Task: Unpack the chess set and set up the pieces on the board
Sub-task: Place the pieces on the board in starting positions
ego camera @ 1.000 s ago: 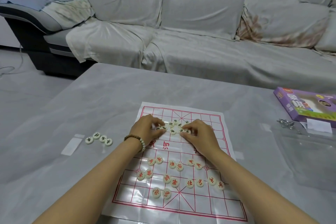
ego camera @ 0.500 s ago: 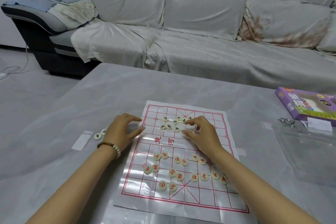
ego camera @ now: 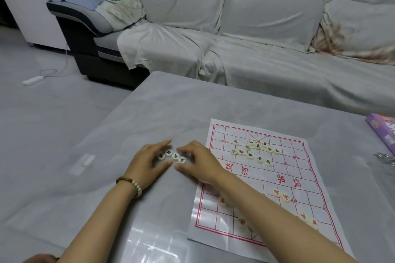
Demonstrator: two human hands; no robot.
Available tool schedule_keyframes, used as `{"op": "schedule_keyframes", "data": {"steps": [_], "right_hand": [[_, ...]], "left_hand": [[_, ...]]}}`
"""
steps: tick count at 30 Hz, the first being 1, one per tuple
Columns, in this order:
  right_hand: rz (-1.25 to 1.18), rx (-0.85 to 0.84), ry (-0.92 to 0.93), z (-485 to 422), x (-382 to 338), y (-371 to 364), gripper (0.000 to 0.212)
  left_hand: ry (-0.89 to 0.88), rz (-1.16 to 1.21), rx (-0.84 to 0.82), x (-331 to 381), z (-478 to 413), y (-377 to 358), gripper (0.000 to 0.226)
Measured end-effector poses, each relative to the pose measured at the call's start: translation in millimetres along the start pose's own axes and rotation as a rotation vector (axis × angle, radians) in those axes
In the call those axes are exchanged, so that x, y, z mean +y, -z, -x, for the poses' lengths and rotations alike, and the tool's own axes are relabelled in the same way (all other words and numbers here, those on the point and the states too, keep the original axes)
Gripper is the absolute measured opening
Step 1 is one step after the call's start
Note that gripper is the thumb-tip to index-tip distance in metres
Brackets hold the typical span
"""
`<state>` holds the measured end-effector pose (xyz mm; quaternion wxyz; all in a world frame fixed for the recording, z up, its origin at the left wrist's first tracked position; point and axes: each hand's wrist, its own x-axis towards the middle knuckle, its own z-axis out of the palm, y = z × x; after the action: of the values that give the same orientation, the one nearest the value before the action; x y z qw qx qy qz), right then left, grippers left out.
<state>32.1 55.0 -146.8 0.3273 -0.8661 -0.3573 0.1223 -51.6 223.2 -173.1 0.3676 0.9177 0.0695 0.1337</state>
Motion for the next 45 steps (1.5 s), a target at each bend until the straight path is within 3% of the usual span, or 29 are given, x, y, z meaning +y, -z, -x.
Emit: {"op": "schedule_keyframes", "data": {"steps": [5, 14, 17, 20, 25, 31, 38, 42, 45], "right_hand": [[-0.024, 0.121, -0.005, -5.4, 0.9, -11.0, 0.029], [-0.053, 0.160, 0.033, 11.7, 10.1, 12.7, 0.022], [-0.065, 0.251, -0.038, 36.0, 36.2, 47.3, 0.023], [-0.045, 0.345, -0.171, 66.1, 73.6, 87.3, 0.024], [-0.024, 0.483, -0.328, 109.8, 129.3, 140.9, 0.021], [0.049, 0.516, -0.426, 130.6, 175.3, 161.4, 0.021], [0.077, 0.500, -0.402, 117.1, 192.0, 153.7, 0.022], [0.023, 0.525, -0.368, 130.9, 185.2, 149.5, 0.034], [-0.009, 0.534, -0.334, 166.2, 171.9, 142.6, 0.029]], "left_hand": [[-0.014, 0.047, 0.011, -4.7, -10.2, 6.9, 0.043], [-0.003, 0.169, 0.103, 19.3, -10.1, 4.5, 0.031], [-0.022, 0.271, 0.147, 48.9, -18.6, -10.3, 0.025], [-0.020, 0.297, 0.087, 85.4, -35.1, -36.3, 0.024], [-0.134, 0.248, -0.129, 148.6, -66.6, -90.9, 0.027], [-0.181, 0.014, -0.295, 195.8, -84.8, -153.3, 0.029], [-0.156, -0.124, -0.279, 212.6, -84.3, -189.1, 0.034], [-0.170, -0.140, -0.286, 212.0, -77.5, -179.3, 0.035], [-0.199, -0.080, -0.208, 200.3, -60.1, -151.9, 0.037]]}}
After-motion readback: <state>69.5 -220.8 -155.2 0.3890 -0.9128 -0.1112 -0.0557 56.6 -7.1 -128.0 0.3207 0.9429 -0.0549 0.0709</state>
